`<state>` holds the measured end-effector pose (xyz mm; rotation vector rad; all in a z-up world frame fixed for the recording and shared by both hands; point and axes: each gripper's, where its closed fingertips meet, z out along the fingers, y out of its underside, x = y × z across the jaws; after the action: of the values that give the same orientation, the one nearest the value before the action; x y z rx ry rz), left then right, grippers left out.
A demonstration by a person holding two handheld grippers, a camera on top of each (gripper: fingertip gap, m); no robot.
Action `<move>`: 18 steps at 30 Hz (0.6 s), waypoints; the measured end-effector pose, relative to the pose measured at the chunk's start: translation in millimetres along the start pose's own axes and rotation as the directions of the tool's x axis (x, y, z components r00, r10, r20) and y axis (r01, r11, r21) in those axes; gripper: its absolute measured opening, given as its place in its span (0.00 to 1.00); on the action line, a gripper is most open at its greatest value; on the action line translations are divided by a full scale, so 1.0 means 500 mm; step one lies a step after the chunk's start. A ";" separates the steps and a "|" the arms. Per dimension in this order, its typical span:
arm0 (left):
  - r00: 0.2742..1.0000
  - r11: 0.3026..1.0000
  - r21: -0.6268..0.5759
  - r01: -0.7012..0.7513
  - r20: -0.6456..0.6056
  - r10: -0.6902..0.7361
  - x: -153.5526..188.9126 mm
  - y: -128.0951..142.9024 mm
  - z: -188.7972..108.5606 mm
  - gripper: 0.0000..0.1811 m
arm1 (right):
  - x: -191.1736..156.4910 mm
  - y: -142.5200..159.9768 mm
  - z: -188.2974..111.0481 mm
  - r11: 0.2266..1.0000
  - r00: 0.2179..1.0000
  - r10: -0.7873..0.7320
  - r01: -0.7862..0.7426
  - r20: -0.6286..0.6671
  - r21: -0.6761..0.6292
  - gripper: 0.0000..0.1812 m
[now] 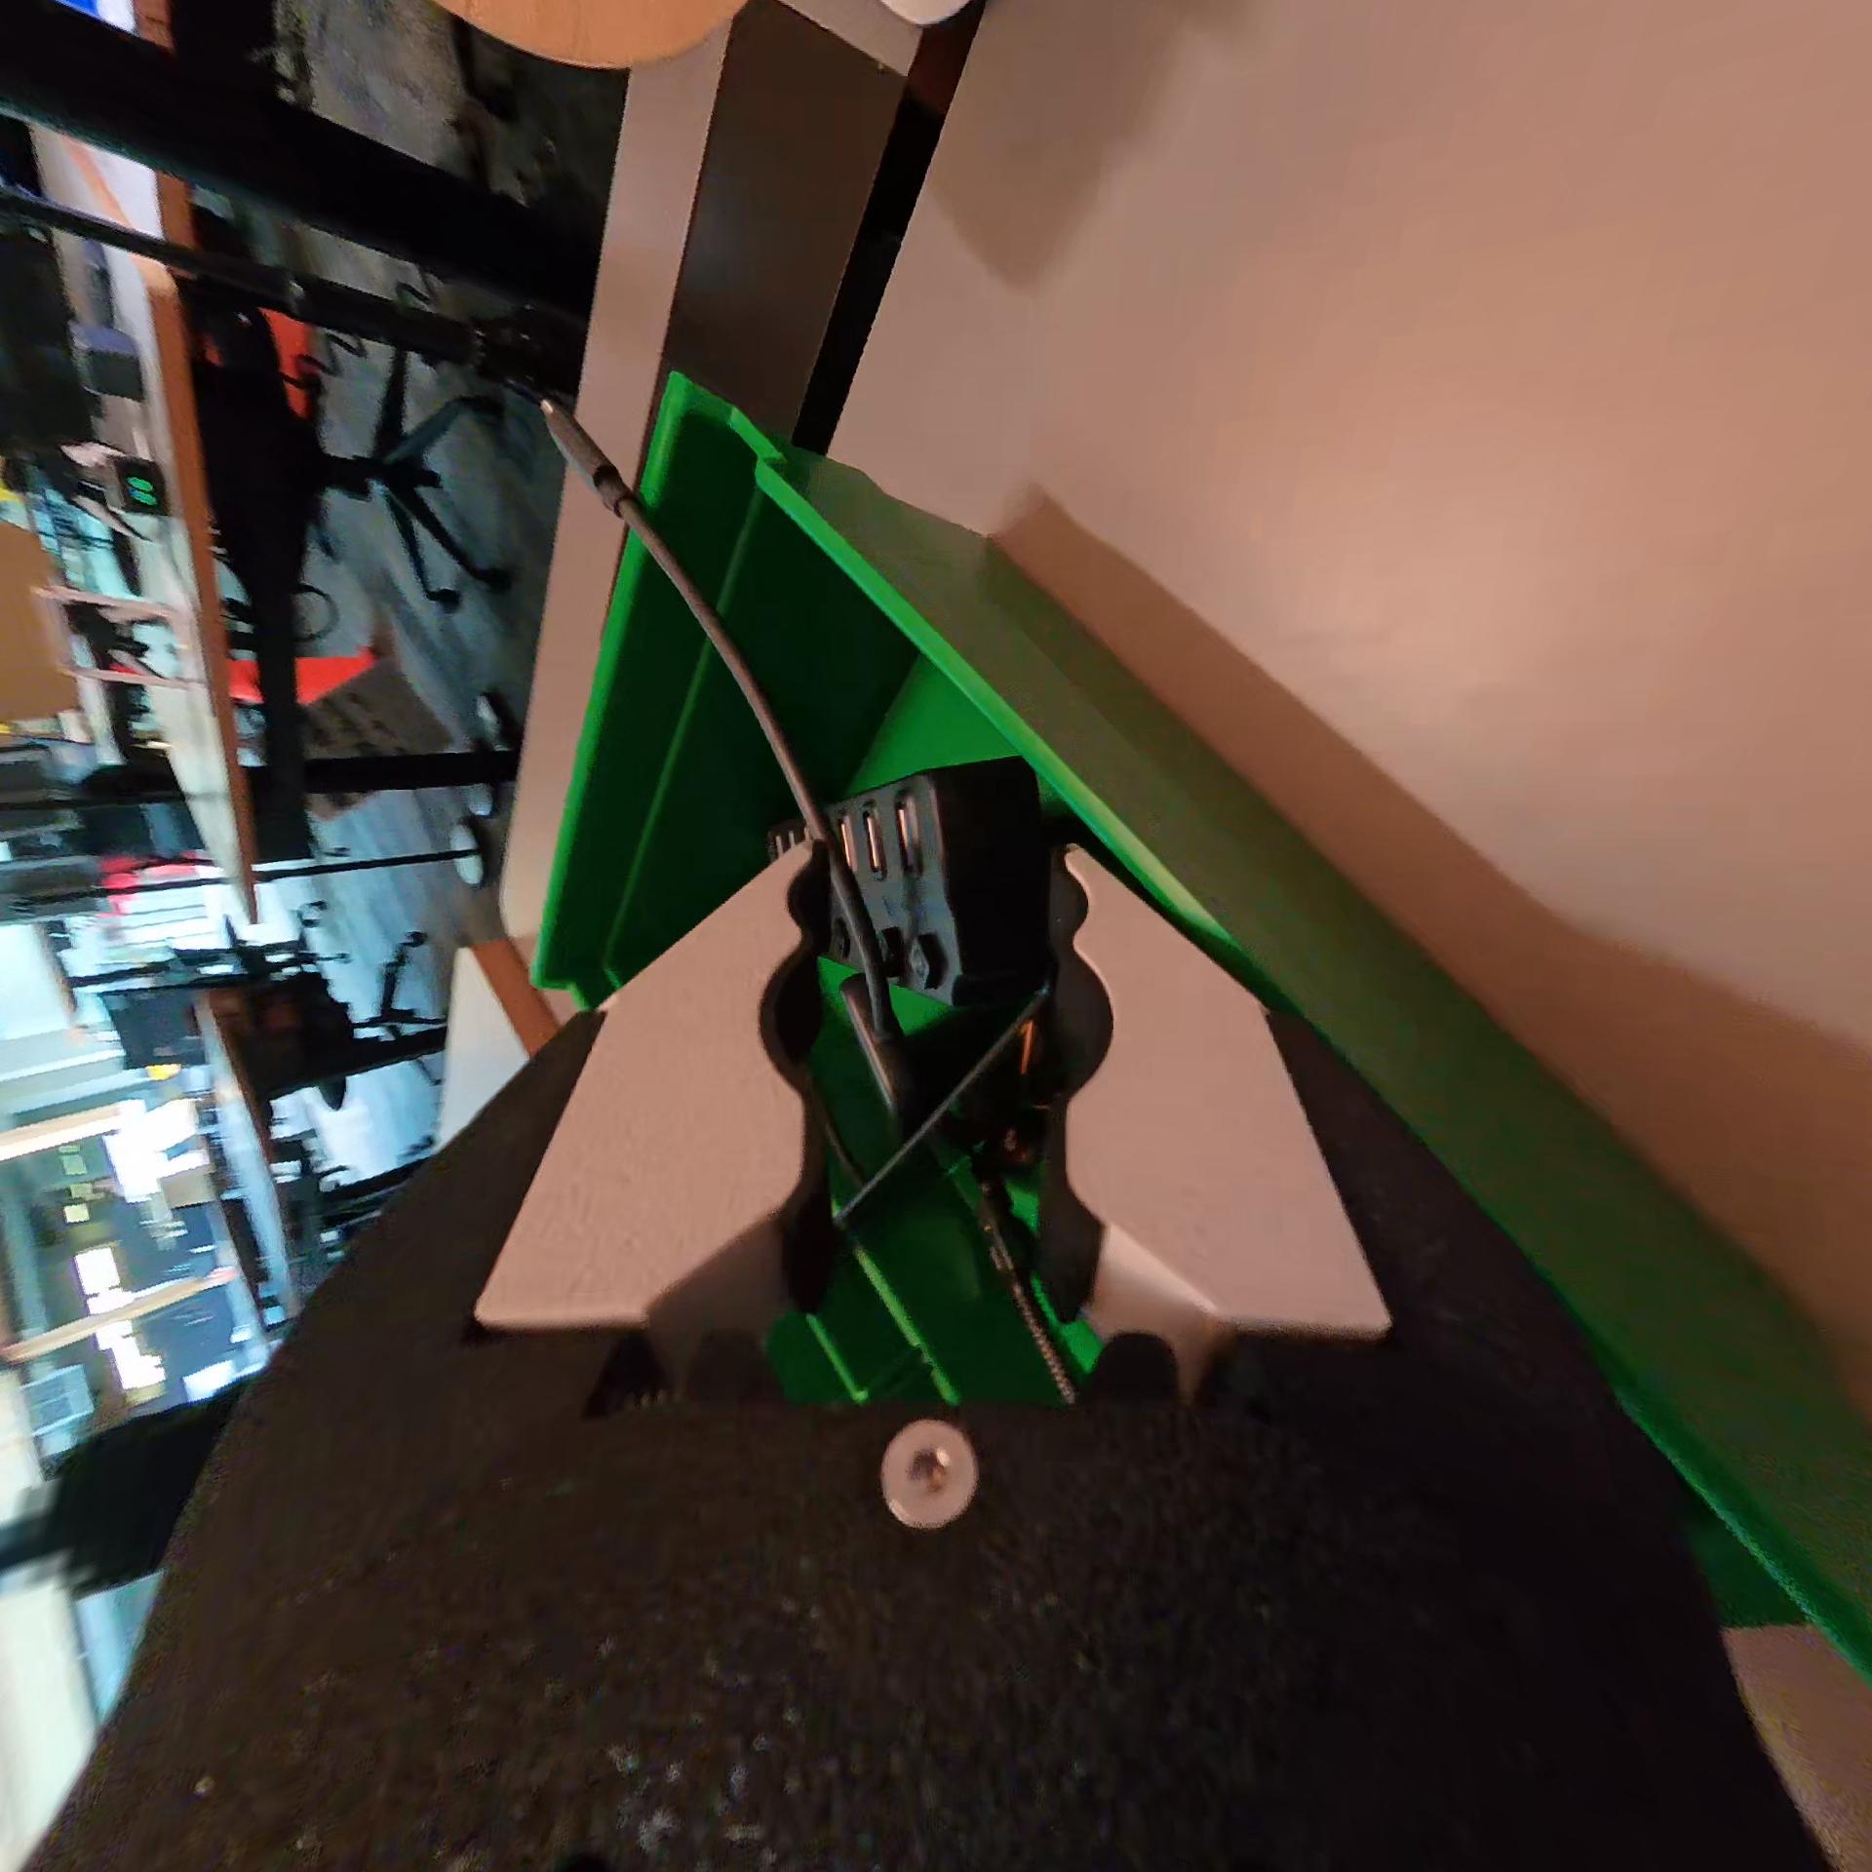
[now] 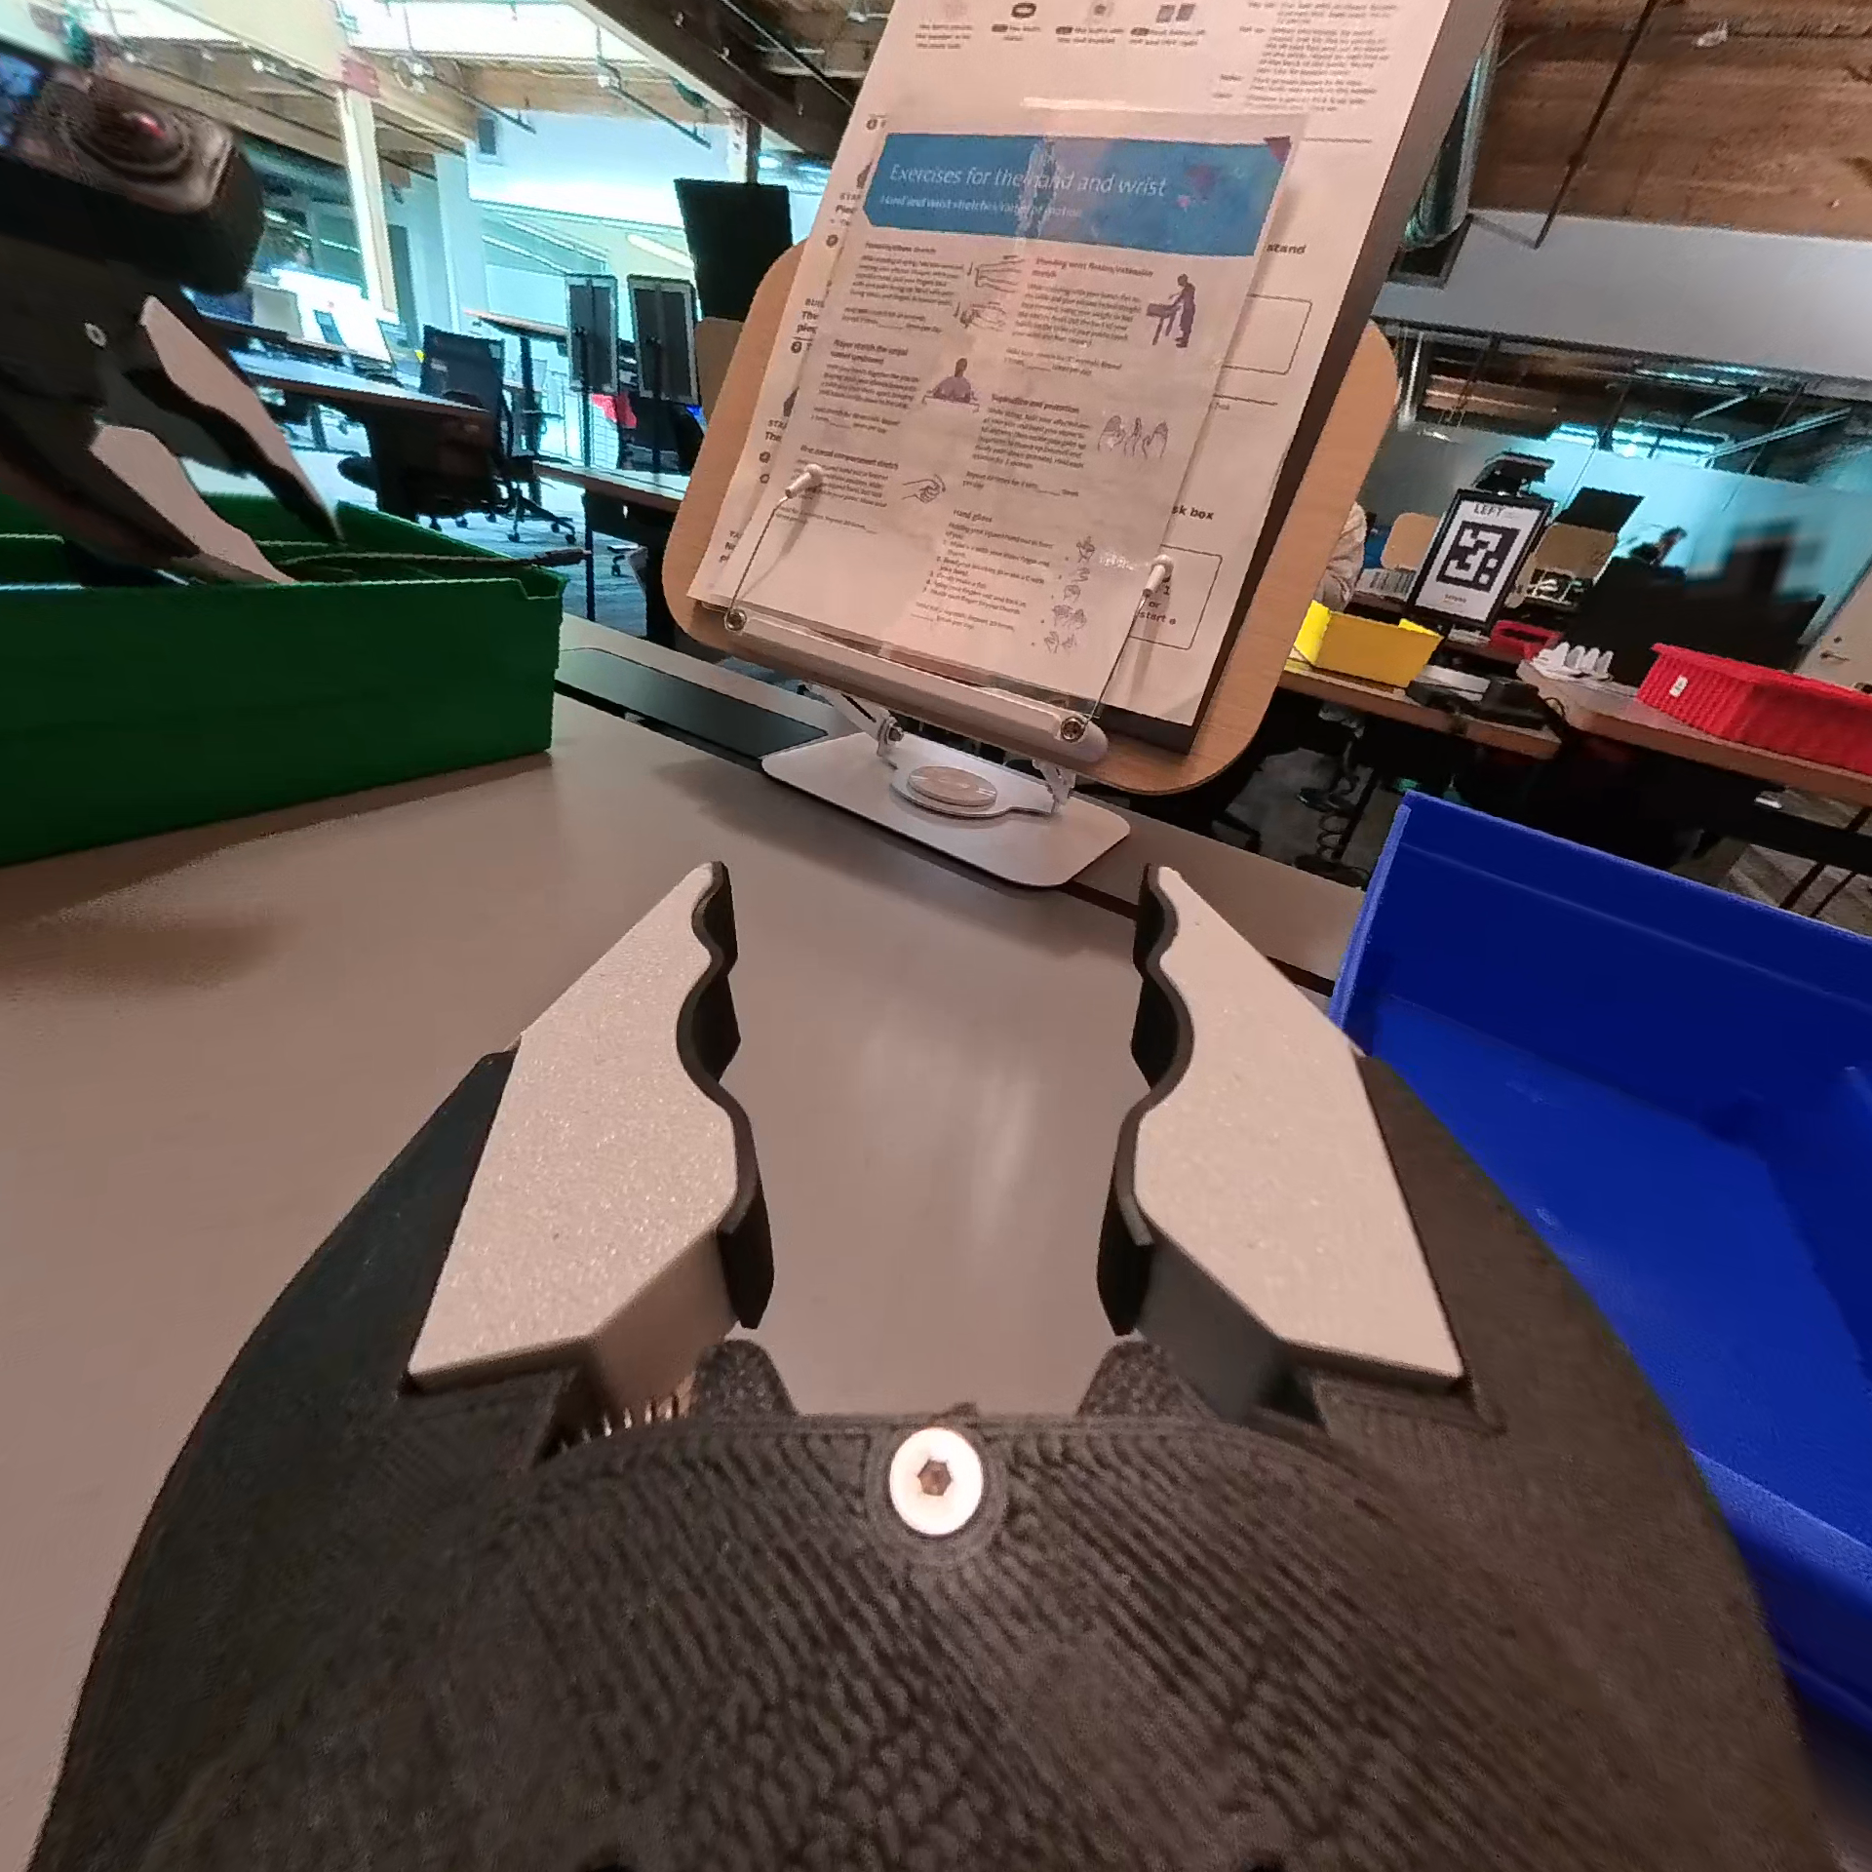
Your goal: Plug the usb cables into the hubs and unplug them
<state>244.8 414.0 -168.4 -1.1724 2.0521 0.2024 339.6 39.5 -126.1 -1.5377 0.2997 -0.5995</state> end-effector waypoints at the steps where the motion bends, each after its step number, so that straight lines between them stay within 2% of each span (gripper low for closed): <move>1: 0.999 1.000 -0.005 -0.026 0.040 0.026 -0.005 0.002 -0.002 0.20 | 0.002 0.001 -0.001 1.000 1.000 -0.004 0.004 -0.004 -0.001 0.43; 2: 0.994 0.999 -0.006 -0.053 0.096 0.054 -0.014 0.004 -0.005 0.14 | 0.004 0.003 -0.001 1.000 1.000 -0.004 0.004 -0.008 -0.003 0.43; 4: 0.958 0.993 -0.037 -0.109 0.263 0.115 -0.051 0.013 -0.013 0.11 | 0.009 0.004 -0.003 1.000 1.000 0.006 -0.006 -0.015 -0.003 0.43; 10: 0.880 0.967 -0.061 -0.248 0.403 0.251 -0.070 0.038 -0.020 0.11 | 0.001 0.003 -0.002 0.997 0.997 0.072 -0.072 0.021 0.008 0.41; 14: 0.799 0.946 0.047 -0.321 0.549 0.244 -0.103 -0.004 -0.126 0.11 | -0.016 0.015 0.004 0.996 0.994 0.086 -0.084 0.068 -0.030 0.42; 18: 0.844 0.931 0.300 -0.210 0.535 0.019 -0.136 -0.036 -0.251 0.10 | -0.054 0.021 0.010 0.984 0.968 0.177 -0.168 0.176 -0.067 0.44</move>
<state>212.9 390.5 -30.3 -0.6735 1.5832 0.1839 321.6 57.5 -141.0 -1.5842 0.3082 -0.3146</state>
